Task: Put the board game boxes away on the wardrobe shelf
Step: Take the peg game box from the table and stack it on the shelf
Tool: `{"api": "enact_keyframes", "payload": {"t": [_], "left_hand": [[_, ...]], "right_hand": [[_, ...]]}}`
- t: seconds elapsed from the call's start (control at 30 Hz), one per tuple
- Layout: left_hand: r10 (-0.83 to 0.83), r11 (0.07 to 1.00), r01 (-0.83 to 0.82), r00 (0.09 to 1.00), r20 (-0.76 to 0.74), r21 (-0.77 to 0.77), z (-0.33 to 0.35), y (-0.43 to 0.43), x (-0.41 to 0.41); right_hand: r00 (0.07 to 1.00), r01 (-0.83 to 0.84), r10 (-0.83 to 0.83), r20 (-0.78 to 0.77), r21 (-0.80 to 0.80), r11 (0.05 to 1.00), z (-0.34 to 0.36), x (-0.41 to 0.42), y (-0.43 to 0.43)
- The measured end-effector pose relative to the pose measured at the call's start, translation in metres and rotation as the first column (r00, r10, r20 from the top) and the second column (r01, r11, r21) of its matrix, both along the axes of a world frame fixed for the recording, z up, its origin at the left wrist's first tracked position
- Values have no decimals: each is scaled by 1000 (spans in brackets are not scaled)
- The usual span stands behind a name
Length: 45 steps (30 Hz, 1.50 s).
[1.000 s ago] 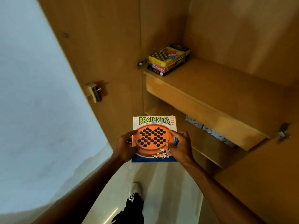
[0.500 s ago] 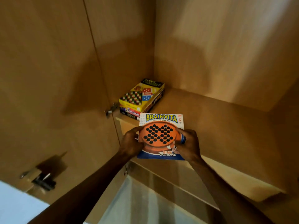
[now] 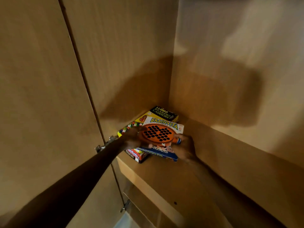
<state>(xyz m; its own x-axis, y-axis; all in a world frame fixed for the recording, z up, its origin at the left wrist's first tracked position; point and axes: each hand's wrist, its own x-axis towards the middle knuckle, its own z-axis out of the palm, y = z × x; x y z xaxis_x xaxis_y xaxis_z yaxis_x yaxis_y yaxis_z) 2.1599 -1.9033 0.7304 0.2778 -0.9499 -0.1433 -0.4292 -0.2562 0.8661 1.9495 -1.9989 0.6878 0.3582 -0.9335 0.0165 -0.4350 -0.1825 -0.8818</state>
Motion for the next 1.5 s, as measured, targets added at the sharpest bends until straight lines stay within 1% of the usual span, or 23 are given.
{"api": "enact_keyframes", "payload": {"t": [0.03,0.1,0.13,0.2,0.23,0.3,0.37,0.43,0.5,0.63,0.73,0.8,0.87,0.9,0.97,1.03,1.07,1.17,1.33,1.4,1.43,1.5], "left_hand": [[-21,1000,21,998,58,4,0,-6,5],[-12,1000,14,991,136,-12,3,-12,10],[0,1000,7,977,214,-29,5,-14,13],[50,998,-26,898,436,-61,6,-18,21],[67,997,-33,860,506,-77,5,-19,25],[89,995,-41,802,591,-95,-4,-18,33],[141,989,-84,771,621,-120,-15,-18,37],[194,980,-121,778,598,-160,-19,-18,34],[220,972,-118,771,598,-206,-22,-18,33],[199,978,-120,780,593,-170,-32,-16,30],[189,981,-133,808,558,-139,-35,-14,27],[195,978,-120,819,540,-172,-37,-8,22],[254,962,-152,805,536,-227,-39,1,12],[304,946,-193,811,500,-262,-40,6,7],[414,897,-306,833,366,-319,-44,21,-7],[501,849,-423,836,225,-318,-51,41,-15],[528,832,-463,829,184,-304,-54,52,-19],[597,784,-556,798,89,-275,-67,91,-30],[674,709,-663,737,-47,-241,-84,178,-53],[727,657,-715,685,-50,-239,-91,220,-64],[765,615,-751,642,-53,-240,-95,248,-71],[815,549,-802,576,-62,-236,-102,292,-83]], "right_hand": [[1000,-16,16,-6,-13,1000,-6,4,-9],[999,-27,25,-27,-74,997,-14,12,-24],[999,-28,24,-38,-118,993,-12,15,-26],[998,-50,41,-51,-202,978,-6,20,-28],[996,-78,68,-49,-233,969,-6,23,-29],[985,-172,161,-65,-269,948,-5,28,-26],[962,-272,256,-93,-274,922,-8,33,-23],[941,-339,322,-108,-267,902,-11,39,-23],[928,-373,352,-125,-274,886,-12,42,-21],[911,-410,377,-167,-284,867,-17,45,-23],[907,-421,389,-163,-275,865,-17,43,-25],[900,-436,408,-154,-271,858,-18,41,-25],[898,-439,426,-107,-259,860,-17,37,-23],[908,-416,413,-73,-272,867,-17,36,-21],[937,-337,350,-18,-316,887,-19,32,-14],[949,-283,314,34,-350,893,-20,30,-2],[946,-281,320,61,-341,897,-20,29,6],[917,-344,384,109,-272,899,-26,27,36],[853,-481,500,148,-149,864,-43,28,99],[830,-535,544,120,-98,839,-49,29,134],[810,-573,578,100,-77,816,-51,31,157],[765,-635,636,104,-48,771,-57,33,193]]}}
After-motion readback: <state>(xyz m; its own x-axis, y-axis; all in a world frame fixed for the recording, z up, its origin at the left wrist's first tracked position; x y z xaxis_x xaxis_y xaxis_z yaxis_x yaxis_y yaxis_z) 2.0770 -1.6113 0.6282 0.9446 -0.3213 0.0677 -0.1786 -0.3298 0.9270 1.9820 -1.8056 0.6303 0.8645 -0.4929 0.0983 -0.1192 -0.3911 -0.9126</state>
